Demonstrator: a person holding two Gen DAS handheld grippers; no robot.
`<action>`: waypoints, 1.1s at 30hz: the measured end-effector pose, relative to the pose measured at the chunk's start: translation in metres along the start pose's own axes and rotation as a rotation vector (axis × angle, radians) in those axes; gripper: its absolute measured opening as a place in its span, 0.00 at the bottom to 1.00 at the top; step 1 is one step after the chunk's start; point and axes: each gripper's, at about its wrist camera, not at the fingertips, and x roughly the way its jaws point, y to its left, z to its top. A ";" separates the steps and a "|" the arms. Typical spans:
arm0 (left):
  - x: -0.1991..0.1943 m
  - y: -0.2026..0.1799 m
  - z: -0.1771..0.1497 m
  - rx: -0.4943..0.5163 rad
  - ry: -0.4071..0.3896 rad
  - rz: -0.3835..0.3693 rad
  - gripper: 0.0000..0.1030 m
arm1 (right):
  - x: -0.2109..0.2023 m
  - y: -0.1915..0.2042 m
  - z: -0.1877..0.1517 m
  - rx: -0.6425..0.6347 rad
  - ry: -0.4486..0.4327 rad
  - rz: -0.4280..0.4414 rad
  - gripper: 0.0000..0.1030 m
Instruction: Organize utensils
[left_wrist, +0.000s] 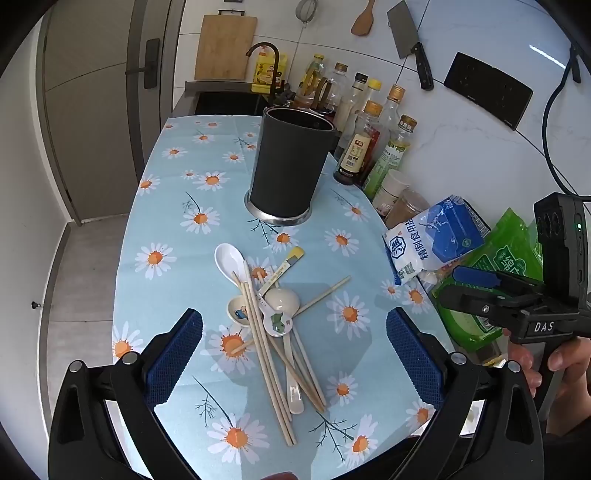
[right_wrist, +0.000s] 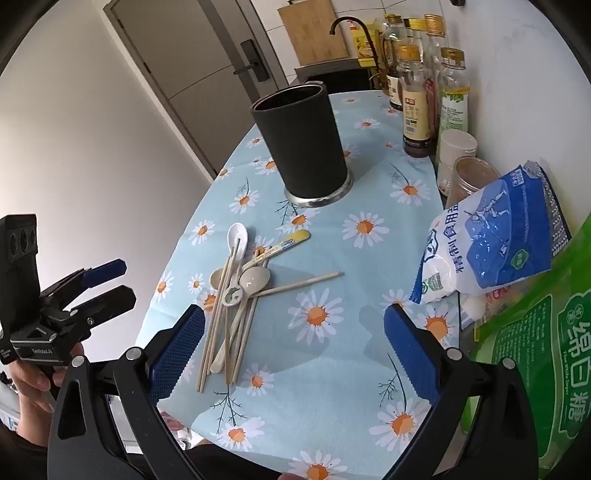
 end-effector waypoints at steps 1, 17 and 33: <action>0.000 0.000 0.000 0.001 0.000 0.001 0.94 | 0.000 -0.001 0.001 0.005 0.000 0.001 0.94; 0.001 -0.001 -0.001 0.002 0.006 0.000 0.94 | 0.002 -0.003 0.001 0.009 -0.014 -0.007 0.94; 0.004 0.001 -0.002 0.001 0.014 -0.003 0.94 | 0.003 -0.002 0.001 -0.010 -0.045 -0.002 0.94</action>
